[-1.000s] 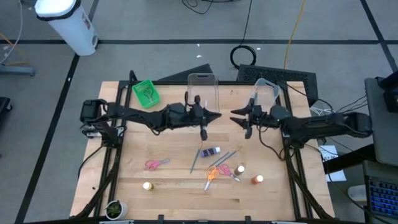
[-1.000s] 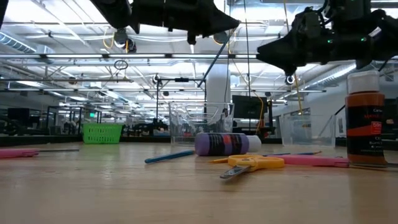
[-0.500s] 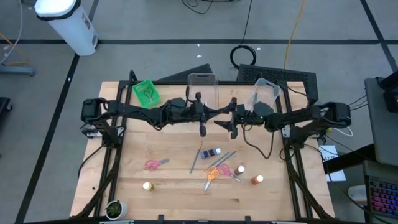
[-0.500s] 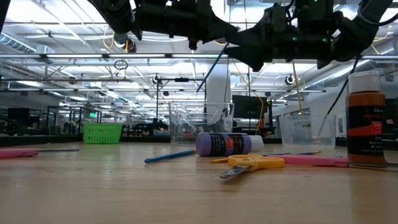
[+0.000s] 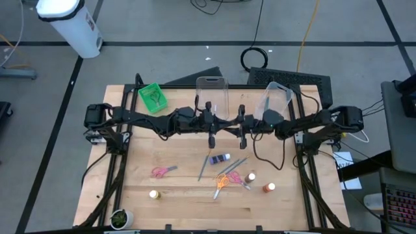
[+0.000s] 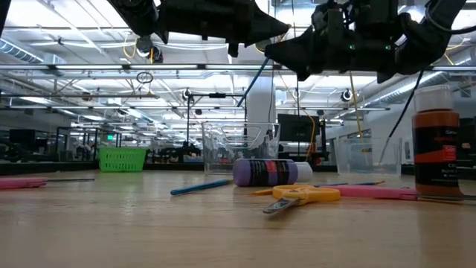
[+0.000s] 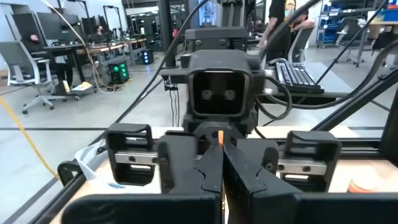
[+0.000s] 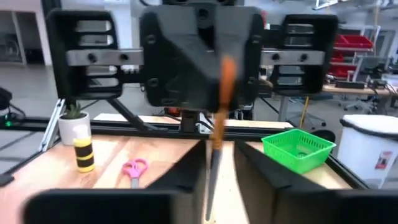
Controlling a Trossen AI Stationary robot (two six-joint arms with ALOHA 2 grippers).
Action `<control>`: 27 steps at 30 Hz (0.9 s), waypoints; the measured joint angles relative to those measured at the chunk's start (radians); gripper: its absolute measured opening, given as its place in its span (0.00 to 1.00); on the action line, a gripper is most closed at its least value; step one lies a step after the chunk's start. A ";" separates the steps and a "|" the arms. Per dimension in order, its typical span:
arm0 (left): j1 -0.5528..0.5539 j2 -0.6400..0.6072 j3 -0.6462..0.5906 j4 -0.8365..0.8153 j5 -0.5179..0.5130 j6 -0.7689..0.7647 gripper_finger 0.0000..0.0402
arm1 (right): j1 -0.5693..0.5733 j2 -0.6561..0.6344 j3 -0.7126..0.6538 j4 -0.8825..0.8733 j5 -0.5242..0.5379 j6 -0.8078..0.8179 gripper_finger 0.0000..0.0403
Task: Pick & Place Paint Supplies
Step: Put the blue paint brush into the white bin
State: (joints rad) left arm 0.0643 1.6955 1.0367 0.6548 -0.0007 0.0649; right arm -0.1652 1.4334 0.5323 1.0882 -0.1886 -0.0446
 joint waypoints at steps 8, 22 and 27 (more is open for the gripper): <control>-0.001 0.000 0.000 -0.001 0.004 -0.021 0.01 | 0.029 0.000 0.000 0.000 0.006 -0.073 0.03; 0.010 -0.140 0.050 -0.294 -0.367 0.098 0.45 | -0.104 -0.150 -0.001 -0.345 0.020 0.057 0.01; 0.045 -0.137 0.050 -0.466 -0.366 0.034 0.56 | -0.144 -0.319 -0.002 -0.584 0.322 0.007 0.01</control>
State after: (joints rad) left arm 0.1091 1.5582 1.0863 0.1886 -0.3662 0.0992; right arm -0.3093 1.1141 0.5306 0.5040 0.1334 -0.0372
